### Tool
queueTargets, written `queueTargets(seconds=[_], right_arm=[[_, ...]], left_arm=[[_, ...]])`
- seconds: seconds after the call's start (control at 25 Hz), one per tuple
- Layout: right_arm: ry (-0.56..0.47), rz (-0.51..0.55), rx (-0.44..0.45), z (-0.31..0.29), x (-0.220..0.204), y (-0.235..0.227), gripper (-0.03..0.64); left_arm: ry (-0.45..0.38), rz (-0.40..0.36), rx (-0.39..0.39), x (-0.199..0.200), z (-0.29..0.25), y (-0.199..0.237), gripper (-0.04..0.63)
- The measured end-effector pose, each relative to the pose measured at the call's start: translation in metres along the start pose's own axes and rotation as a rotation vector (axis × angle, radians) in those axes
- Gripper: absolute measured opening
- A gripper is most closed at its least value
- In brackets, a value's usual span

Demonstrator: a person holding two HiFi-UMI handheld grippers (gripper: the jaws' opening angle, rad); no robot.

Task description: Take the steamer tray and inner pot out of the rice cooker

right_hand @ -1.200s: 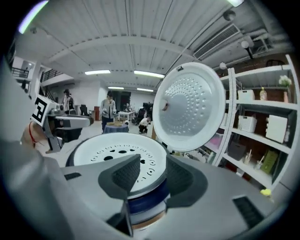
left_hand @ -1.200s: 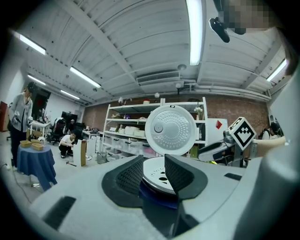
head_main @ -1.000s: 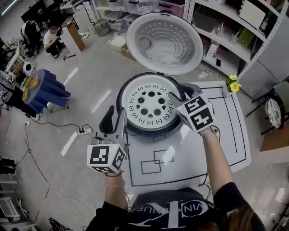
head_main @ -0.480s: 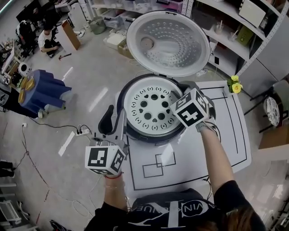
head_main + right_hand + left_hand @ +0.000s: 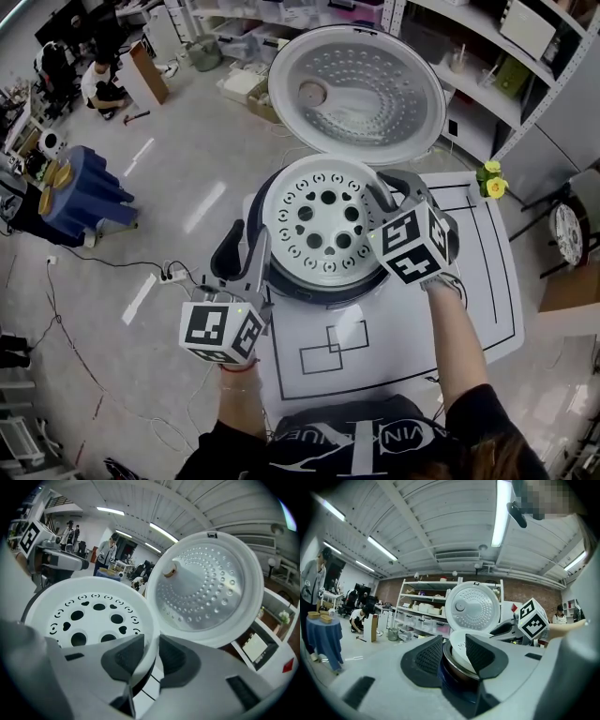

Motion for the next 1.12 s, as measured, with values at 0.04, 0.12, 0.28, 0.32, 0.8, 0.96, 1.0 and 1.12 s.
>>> queueTargets(seconds=[0.04, 0.12, 0.28, 0.32, 0.8, 0.96, 1.0, 1.12], right_arm=[[-0.030, 0.000, -0.017, 0.004, 0.002, -0.001, 0.097], [-0.096, 0.000, -0.054, 0.014, 0.008, -0.004, 0.094], [-0.239, -0.037, -0.113, 0.034, 0.016, -0.005, 0.080], [-0.266, -0.040, -0.127, 0.038, 0.017, -0.004, 0.080], [-0.466, -0.185, -0.146, 0.070, 0.025, -0.003, 0.063], [-0.534, -0.179, -0.158, 0.090, 0.032, -0.005, 0.060], [-0.555, -0.186, -0.153, 0.096, 0.034, -0.005, 0.058], [-0.612, -0.203, -0.135, 0.115, 0.039, -0.010, 0.058]], left_arm=[[0.004, 0.002, -0.010, 0.000, -0.001, -0.001, 0.140], [0.015, 0.001, -0.028, 0.000, -0.003, -0.003, 0.149], [0.043, -0.026, -0.079, 0.001, -0.005, -0.007, 0.156], [0.049, -0.026, -0.104, 0.001, -0.005, -0.010, 0.156], [0.106, -0.012, -0.092, 0.002, -0.003, -0.024, 0.109], [0.065, -0.015, -0.047, 0.012, 0.004, -0.030, 0.098], [0.046, -0.015, -0.038, 0.017, 0.008, -0.033, 0.096], [-0.013, -0.015, -0.014, 0.038, 0.020, -0.044, 0.091]])
Point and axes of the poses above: the fingertips, and each gripper's own axes: z backward along the fingers, y to its left, x out of its top, the point moved 3 cm from there along z, backward along the fingers, and after that the axes turned 8 degrees about x, right-handed, at the moved point
